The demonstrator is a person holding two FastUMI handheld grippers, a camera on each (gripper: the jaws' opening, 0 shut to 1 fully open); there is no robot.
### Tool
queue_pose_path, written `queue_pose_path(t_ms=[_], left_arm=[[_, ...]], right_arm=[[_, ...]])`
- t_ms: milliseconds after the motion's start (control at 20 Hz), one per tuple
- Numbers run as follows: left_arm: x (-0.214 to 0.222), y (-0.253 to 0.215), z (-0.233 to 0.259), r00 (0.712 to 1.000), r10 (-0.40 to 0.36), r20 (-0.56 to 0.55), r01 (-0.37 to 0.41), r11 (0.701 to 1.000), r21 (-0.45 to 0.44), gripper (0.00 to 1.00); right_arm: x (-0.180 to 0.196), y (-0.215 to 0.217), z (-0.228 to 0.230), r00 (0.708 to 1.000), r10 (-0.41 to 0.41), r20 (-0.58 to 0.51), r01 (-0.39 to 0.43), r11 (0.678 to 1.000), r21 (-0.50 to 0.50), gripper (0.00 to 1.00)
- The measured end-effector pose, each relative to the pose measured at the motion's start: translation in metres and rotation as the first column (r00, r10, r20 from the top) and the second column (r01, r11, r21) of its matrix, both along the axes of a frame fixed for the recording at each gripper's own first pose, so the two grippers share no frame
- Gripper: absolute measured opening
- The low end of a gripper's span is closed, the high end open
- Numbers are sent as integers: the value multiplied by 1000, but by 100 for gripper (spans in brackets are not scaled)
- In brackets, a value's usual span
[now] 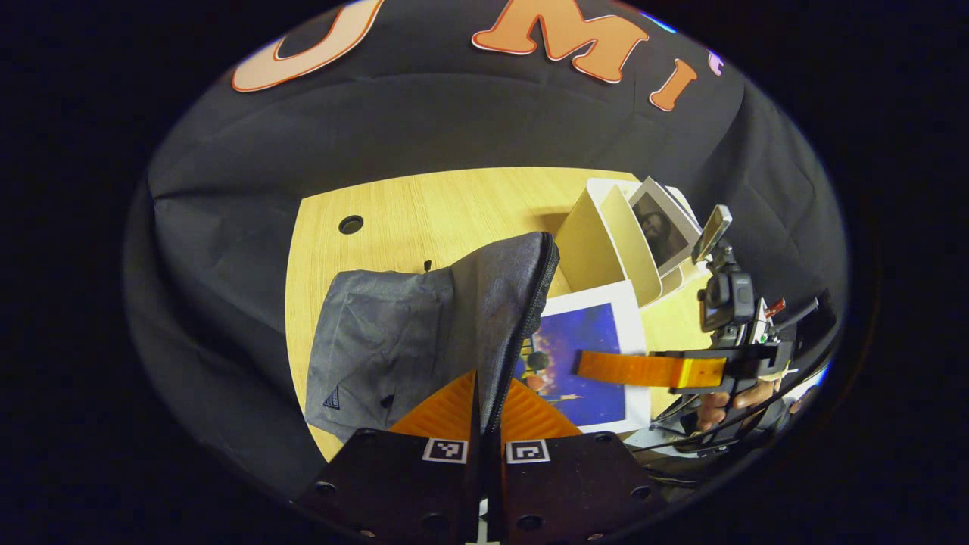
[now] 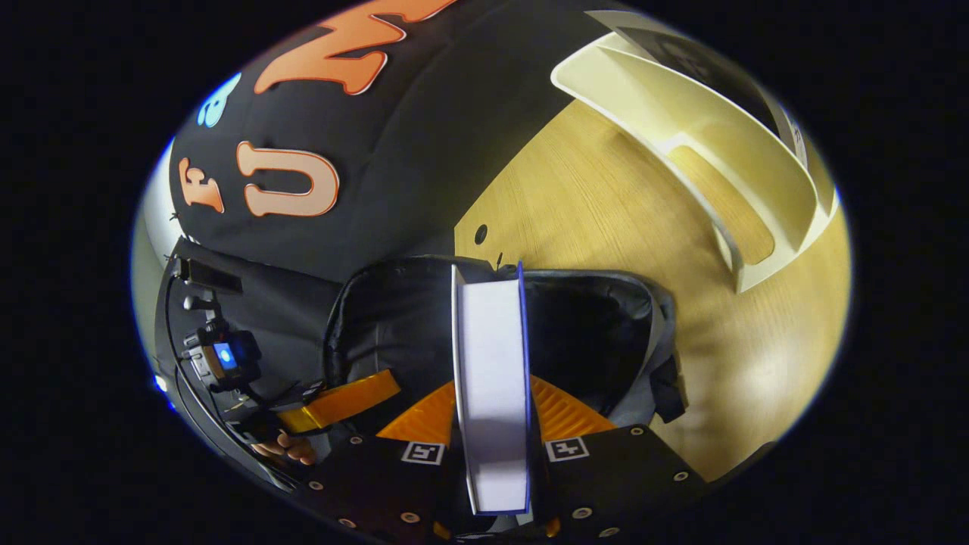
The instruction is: Open the schoolbag, grab two books from the bookshelf and put them into the schoolbag.
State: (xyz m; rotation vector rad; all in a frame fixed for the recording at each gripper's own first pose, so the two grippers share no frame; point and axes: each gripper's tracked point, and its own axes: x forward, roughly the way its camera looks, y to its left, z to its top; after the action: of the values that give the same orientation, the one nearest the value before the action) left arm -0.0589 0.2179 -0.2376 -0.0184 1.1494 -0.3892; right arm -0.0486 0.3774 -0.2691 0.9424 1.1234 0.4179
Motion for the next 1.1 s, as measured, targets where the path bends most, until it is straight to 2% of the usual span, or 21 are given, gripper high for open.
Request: queue_pose_path(t_ms=[350,550,600,650,800,850,950,1000,1050,1100], left_arm=[[2,0,-1,1000,31,6,-30,999,-30,5],[0,-2,-7,999,47,-5,-47,998,-37,5],[1,-2,-7,998,56,-6,-57,998,-36,5],[3,-4,-8,998,67,-8,-68,997,-36,5],[10,-6,-11,997,78,-4,-78,997,-14,5],[9,-8,-12,997,80,0,-80,997,-7,5],[8,-9,-13,997,78,4,-78,997,9,5],[8,-11,-14,997,77,4,-77,997,13,5],[7,-11,-16,997,82,4,-82,996,22,5],[6,-11,-18,996,86,1,-86,996,27,5]], right_arm=[[15,35,-29,999,-31,-13,31,999,26,34],[19,46,-39,999,-9,-31,10,1000,23,36],[18,45,-38,999,-2,-41,2,1000,22,26],[19,41,-39,999,10,-45,-10,1000,6,40],[12,19,-44,996,74,-52,-78,994,-77,67],[9,11,-48,993,104,-59,-110,987,-116,85],[3,-5,-55,984,166,-71,-176,966,-187,97],[-2,-9,-52,979,193,-68,-203,957,-208,97],[-3,-12,-49,975,214,-64,-223,949,-221,84],[-4,-17,-48,970,236,-63,-244,940,-237,98]])
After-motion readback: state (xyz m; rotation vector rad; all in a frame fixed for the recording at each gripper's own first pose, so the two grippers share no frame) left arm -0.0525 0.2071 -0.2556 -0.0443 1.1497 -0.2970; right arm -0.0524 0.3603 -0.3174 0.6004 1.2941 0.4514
